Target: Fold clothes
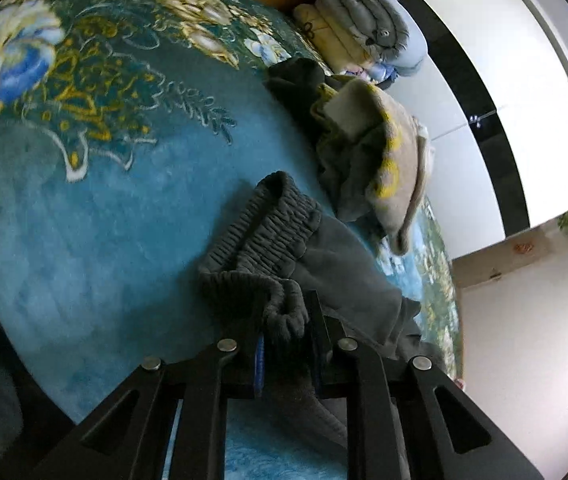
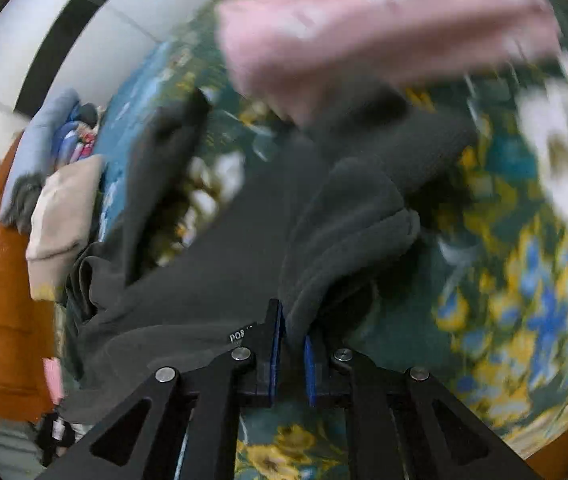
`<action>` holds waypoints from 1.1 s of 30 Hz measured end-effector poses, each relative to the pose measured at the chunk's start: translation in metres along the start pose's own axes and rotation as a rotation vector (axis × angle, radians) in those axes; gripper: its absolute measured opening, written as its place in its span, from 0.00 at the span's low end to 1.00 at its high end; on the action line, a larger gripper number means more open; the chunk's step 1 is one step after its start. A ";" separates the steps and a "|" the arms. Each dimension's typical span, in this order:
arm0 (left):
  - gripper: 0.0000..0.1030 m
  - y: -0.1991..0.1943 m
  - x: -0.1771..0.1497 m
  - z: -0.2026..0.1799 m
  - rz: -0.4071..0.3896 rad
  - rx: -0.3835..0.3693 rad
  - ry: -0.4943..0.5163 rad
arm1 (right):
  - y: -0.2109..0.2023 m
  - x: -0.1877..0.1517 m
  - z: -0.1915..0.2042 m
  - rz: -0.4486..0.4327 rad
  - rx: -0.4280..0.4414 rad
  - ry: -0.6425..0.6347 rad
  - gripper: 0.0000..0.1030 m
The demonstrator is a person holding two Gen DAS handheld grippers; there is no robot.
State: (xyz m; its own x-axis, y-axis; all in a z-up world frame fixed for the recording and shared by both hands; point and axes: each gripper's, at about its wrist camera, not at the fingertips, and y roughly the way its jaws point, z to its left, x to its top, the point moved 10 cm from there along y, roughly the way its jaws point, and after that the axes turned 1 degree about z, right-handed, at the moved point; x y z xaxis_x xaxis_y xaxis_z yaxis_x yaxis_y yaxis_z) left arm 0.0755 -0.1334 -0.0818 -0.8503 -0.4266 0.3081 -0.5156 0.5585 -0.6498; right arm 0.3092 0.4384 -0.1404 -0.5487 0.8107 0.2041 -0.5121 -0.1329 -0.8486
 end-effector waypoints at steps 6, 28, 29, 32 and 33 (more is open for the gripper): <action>0.17 0.000 0.001 0.007 -0.011 0.029 -0.011 | -0.012 0.015 0.007 0.002 -0.037 -0.059 0.33; 0.17 -0.013 0.022 0.053 -0.046 0.212 -0.080 | 0.068 0.077 0.131 0.065 0.220 -0.185 0.71; 0.17 -0.013 0.022 0.054 -0.045 0.216 -0.082 | 0.079 0.085 0.134 0.061 0.206 -0.174 0.71; 0.17 -0.011 0.022 0.054 -0.042 0.235 -0.078 | 0.100 0.111 0.134 0.020 0.179 -0.084 0.71; 0.17 -0.010 0.022 0.053 -0.040 0.242 -0.075 | 0.105 0.116 0.135 0.017 0.180 -0.058 0.71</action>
State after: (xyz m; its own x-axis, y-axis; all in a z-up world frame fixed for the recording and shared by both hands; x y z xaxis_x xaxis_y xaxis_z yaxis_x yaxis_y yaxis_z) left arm 0.0677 -0.1866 -0.1053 -0.8149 -0.5018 0.2901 -0.5009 0.3576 -0.7882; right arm 0.1028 0.4414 -0.1400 -0.5926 0.7742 0.2224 -0.6097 -0.2507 -0.7519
